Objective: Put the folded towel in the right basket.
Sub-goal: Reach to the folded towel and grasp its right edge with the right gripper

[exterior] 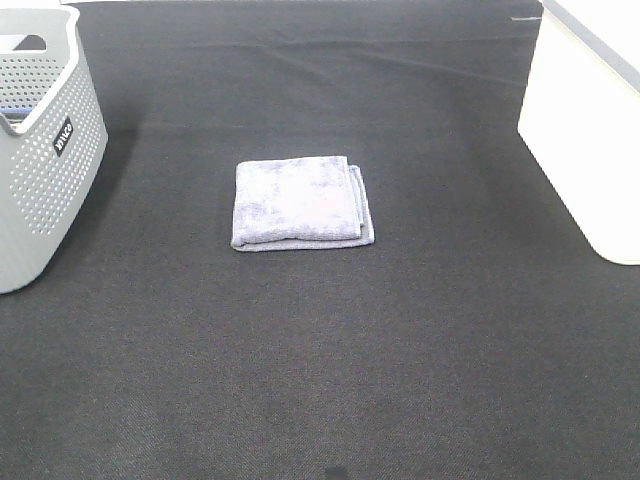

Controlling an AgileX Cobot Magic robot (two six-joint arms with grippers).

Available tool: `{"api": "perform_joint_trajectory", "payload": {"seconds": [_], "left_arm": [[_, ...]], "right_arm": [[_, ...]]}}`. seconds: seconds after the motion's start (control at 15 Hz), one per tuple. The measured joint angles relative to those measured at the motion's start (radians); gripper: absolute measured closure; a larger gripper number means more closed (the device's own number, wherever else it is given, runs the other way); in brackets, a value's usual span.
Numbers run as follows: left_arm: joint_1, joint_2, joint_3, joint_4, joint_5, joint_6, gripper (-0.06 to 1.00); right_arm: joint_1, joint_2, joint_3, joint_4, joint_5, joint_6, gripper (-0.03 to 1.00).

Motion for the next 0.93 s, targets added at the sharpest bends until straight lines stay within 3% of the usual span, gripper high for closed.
{"api": "perform_joint_trajectory", "payload": {"seconds": [0.67,0.93], "left_arm": [[0.000,0.000,0.000,0.000,0.000,0.000,-0.03],[0.000,0.000,0.000,0.000,0.000,0.000,-0.03]], "right_arm": [[0.000,0.018,-0.006,-0.002,-0.011,0.000,0.25],[0.000,0.277,-0.092,0.005,-0.218,0.000,0.25]]}}
